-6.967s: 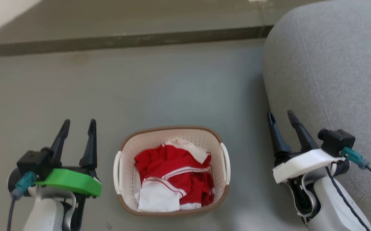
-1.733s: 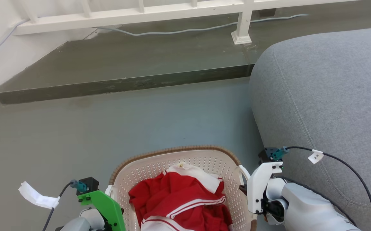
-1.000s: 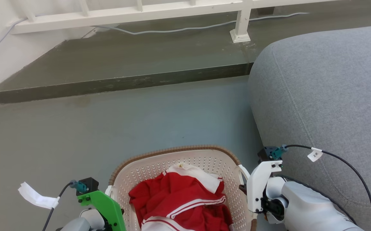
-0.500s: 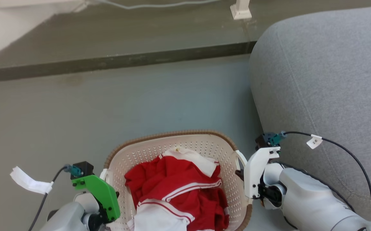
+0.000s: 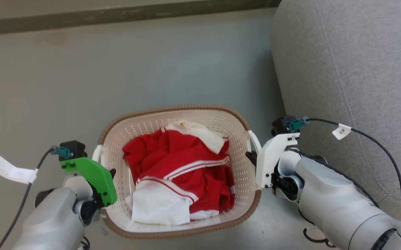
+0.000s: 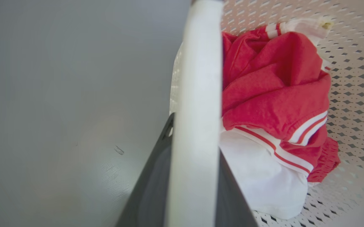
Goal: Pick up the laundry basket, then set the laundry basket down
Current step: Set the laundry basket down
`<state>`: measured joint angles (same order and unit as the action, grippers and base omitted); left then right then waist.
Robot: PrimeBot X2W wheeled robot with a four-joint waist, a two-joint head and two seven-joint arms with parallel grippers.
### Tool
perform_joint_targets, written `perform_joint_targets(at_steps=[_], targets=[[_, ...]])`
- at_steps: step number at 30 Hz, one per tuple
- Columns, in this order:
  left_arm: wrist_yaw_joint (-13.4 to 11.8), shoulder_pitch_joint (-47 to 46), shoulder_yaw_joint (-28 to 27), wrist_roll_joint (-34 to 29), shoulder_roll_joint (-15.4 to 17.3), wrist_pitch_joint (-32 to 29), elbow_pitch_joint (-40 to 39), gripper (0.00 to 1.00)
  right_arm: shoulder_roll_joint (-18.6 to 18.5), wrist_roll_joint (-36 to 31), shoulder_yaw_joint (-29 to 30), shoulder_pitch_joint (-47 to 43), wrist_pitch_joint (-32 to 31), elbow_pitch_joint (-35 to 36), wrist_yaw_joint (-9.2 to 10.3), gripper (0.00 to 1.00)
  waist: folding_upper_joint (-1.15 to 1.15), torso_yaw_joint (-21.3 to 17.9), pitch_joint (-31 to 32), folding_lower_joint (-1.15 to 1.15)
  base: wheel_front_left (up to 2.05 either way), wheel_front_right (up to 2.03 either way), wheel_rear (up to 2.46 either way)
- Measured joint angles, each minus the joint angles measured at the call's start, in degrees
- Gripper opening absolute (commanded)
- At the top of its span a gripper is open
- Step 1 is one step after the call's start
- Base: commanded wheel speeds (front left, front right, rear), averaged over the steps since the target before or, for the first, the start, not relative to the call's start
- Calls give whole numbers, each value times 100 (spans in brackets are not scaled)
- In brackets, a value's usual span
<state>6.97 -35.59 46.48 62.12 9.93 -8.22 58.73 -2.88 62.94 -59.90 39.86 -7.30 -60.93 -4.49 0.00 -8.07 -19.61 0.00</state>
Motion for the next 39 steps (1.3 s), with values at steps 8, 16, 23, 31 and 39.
perform_joint_targets(at_steps=[8, 16, 23, 31, 39], targets=[[0, -415, 69, -122, 189, 248, -235, 0, -19, 0, 2, 385, 326, 130, 107, 0, 0, -29, -735, 0, 0, 0, 0], [0, -758, 81, -242, 342, 578, -389, 0, -16, -1, 19, 716, 702, 242, 210, 0, 0, -4, -1395, 1, 0, 0, 0], [0, -1016, 80, -245, 423, 757, -459, 0, -24, -1, 21, 936, 984, 324, 267, 0, 0, 35, -1976, 1, 0, 0, 0], [2, -1400, 87, -292, 547, 1072, -560, 0, -32, 7, 67, 1151, 1519, 471, 337, 0, 0, 67, -2551, 1, 0, 0, 0], [2, -1451, 174, -308, 557, 1265, -542, 0, -42, 18, -16, 1200, 1742, 491, 360, 0, 0, 85, -3069, 1, 0, 0, 0]])
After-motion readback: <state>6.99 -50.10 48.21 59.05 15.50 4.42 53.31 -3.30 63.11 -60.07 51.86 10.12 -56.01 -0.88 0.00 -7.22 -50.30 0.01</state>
